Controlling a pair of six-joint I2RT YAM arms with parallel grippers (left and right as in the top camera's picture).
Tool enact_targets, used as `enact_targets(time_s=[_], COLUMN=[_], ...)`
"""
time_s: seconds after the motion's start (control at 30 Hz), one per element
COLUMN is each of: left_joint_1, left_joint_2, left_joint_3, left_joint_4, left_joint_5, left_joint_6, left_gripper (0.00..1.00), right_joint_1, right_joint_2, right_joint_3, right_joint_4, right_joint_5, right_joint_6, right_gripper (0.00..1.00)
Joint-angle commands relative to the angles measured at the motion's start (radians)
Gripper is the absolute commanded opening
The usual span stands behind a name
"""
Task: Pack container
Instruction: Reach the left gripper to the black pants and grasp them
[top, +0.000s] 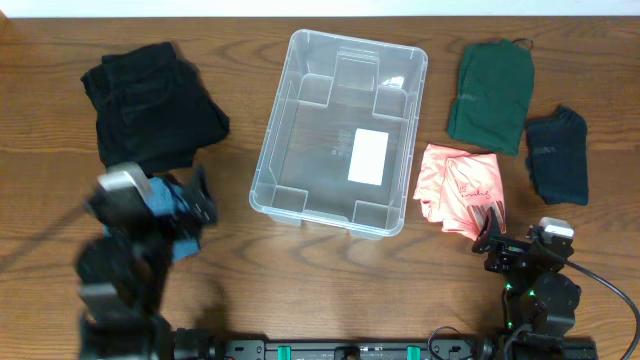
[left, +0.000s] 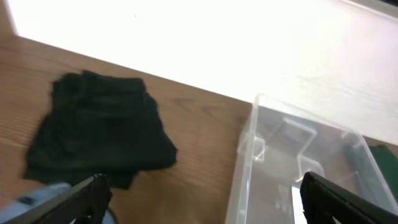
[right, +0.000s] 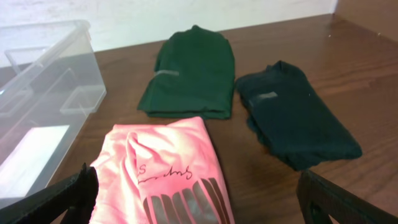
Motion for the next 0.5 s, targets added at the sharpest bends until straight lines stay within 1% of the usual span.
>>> enact_targets(time_s=[0.0, 0.1, 0.17, 0.23, 0.3, 0.37, 0.43, 0.47], left_joint_1=[0.039, 0.1, 0.148, 0.177, 0.18, 0.18, 0.18, 0.183], left_joint_2=[0.222, 0.422, 0.543, 0.636, 0.692, 0.72, 0.729, 0.734], left_joint_3=[0.267, 0.509, 0.665, 0.792, 0.868, 0.892, 0.892, 0.891], left_joint_4=[-0.094, -0.216, -0.286, -0.336, -0.38, -0.408, -0.433, -0.441], left_joint_5=[-0.07, -0.07, -0.068, -0.023, 0.039, 0.064, 0.058, 0.025], left_joint_6=[0.113, 0.221, 0.233, 0.229, 0.226, 0.222, 0.223, 0.222], left_gripper=[0.98, 0.98, 0.98, 0.98, 0.98, 0.98, 0.98, 0.98], right_joint_1=[0.011, 0.011, 0.011, 0.011, 0.011, 0.011, 0.011, 0.011], right_joint_2=[-0.001, -0.001, -0.001, -0.001, -0.001, -0.001, -0.001, -0.001], right_joint_3=[-0.003, -0.003, -0.003, -0.003, -0.003, -0.003, -0.003, -0.003], right_joint_4=[0.001, 0.001, 0.001, 0.001, 0.001, 0.001, 0.001, 0.001], right_joint_5=[0.003, 0.003, 0.003, 0.003, 0.003, 0.003, 0.003, 0.003], right_joint_6=[0.011, 0.011, 0.011, 0.011, 0.011, 0.011, 0.011, 0.011], right_gripper=[0.99, 0.99, 0.99, 0.99, 0.99, 0.99, 0.99, 0.99])
